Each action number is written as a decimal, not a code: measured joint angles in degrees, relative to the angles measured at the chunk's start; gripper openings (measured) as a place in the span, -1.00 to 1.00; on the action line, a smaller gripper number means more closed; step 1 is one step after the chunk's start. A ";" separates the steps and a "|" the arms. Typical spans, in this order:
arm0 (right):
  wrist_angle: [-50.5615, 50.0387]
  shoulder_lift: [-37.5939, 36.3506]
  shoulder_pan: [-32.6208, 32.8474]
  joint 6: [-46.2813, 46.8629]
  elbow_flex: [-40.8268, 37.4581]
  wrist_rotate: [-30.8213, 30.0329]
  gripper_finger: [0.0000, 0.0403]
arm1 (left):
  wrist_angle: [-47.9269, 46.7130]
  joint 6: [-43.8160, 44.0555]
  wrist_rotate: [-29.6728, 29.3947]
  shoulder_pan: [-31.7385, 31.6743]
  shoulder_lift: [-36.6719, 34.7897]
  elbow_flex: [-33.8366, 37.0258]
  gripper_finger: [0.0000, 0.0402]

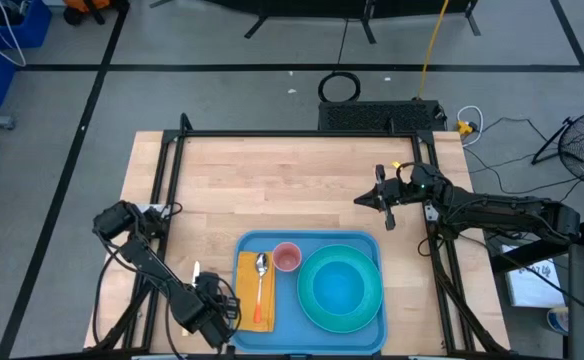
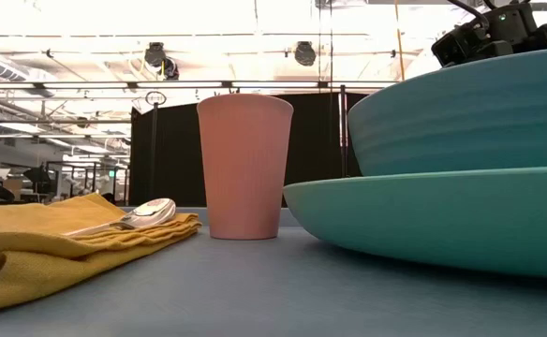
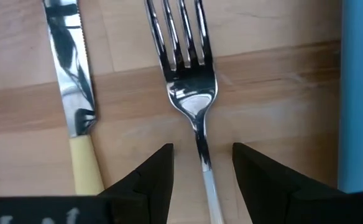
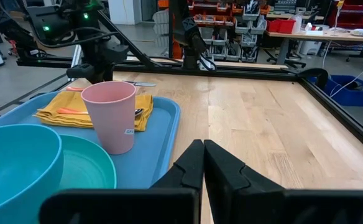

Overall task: Set up tray
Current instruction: Put the orange fork on the top of the yellow napkin to the left of the orange spoon

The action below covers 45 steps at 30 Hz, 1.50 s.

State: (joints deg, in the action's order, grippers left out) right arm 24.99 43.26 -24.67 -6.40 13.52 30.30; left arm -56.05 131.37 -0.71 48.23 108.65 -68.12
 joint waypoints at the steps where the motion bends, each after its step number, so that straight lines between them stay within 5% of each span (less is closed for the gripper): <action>1: 0.00 0.00 0.00 0.18 0.00 0.00 -0.98 | 0.52 0.08 0.03 0.00 -0.12 0.38 -0.17; 6: 0.00 -0.02 0.00 1.03 0.00 0.00 -0.98 | 2.84 0.11 -0.22 0.00 -0.39 1.79 -0.31; 16: 0.00 -0.02 0.00 1.03 0.00 0.00 -0.98 | 2.86 0.53 0.24 -0.42 -0.25 1.80 -0.93; 25: 0.00 -0.02 0.01 0.86 0.00 0.00 -0.98 | -3.22 -0.48 -1.80 -2.05 0.41 -1.43 -0.95; 34: 0.04 -0.01 0.00 0.81 0.00 0.00 -0.98 | -22.65 -4.40 -7.16 -4.97 0.14 -17.35 -0.95; 38: 0.36 0.00 0.01 0.81 -0.02 0.00 -0.98 | -20.52 -10.50 -13.37 -7.59 0.05 -21.65 -0.95; 45: 0.46 -0.02 0.02 1.01 0.00 0.00 -0.98 | -11.55 -19.14 -21.86 -12.93 0.03 -18.41 -0.95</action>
State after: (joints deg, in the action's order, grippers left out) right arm 25.45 43.25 -24.64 -5.39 13.52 30.30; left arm -67.59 112.23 -22.57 35.30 108.68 -86.53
